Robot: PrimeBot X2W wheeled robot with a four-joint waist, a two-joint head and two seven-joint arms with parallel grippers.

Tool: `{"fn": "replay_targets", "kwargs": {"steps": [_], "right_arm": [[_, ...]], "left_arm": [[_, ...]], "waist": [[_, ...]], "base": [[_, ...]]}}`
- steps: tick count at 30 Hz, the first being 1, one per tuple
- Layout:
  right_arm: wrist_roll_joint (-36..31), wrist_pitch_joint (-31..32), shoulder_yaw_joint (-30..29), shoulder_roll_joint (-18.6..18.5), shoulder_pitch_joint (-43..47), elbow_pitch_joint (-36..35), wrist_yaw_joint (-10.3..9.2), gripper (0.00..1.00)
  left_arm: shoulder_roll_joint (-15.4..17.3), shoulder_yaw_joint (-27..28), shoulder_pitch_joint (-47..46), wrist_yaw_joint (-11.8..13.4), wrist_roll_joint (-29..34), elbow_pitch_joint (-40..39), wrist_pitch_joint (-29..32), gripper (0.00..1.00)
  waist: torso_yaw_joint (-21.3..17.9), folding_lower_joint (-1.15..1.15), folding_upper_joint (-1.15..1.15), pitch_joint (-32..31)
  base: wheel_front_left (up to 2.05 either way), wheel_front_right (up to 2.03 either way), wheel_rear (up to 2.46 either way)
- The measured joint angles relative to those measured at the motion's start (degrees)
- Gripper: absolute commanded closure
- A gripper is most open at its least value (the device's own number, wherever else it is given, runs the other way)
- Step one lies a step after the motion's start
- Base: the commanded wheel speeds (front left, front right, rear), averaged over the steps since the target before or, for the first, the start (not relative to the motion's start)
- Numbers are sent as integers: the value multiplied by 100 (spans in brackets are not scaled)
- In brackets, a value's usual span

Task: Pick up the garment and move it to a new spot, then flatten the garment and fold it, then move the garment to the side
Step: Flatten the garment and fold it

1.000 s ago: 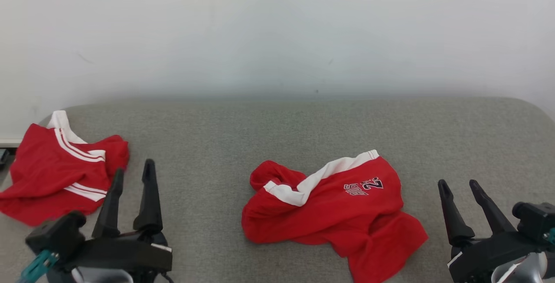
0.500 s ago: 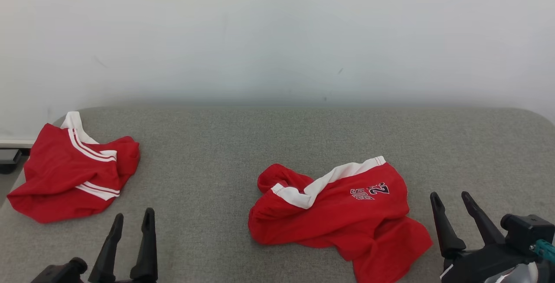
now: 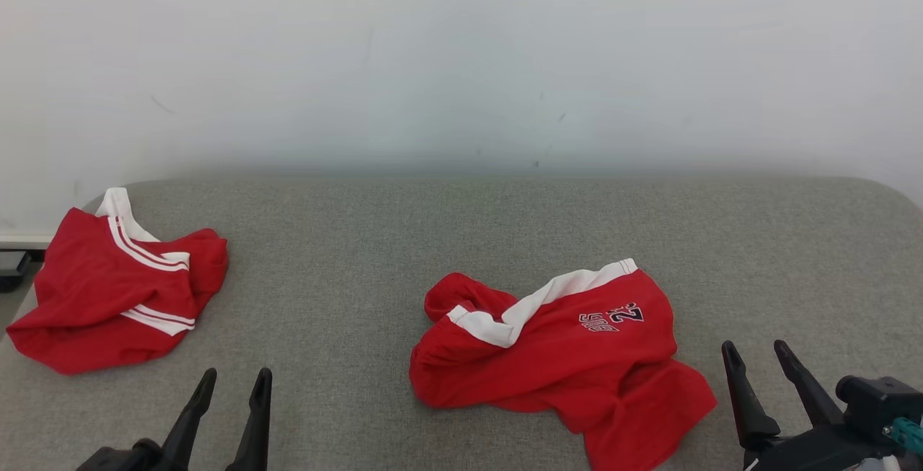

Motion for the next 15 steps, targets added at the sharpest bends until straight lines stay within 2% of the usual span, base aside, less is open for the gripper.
{"fn": "replay_targets", "kwargs": {"steps": [10, 15], "right_arm": [[0, 51, 62, 0, -13, -23, 0, 0], [-5, 118, 65, 0, -16, -33, 0, 0]], "left_arm": [[-64, 38, -2, -1, -75, 10, -8, 0], [-92, -70, -77, 3, -98, -7, 187, 0]], "waist": [[-2, 0, 0, 33], [15, 0, 0, 68]], "base": [[0, 0, 0], [0, 0, 0]]}}
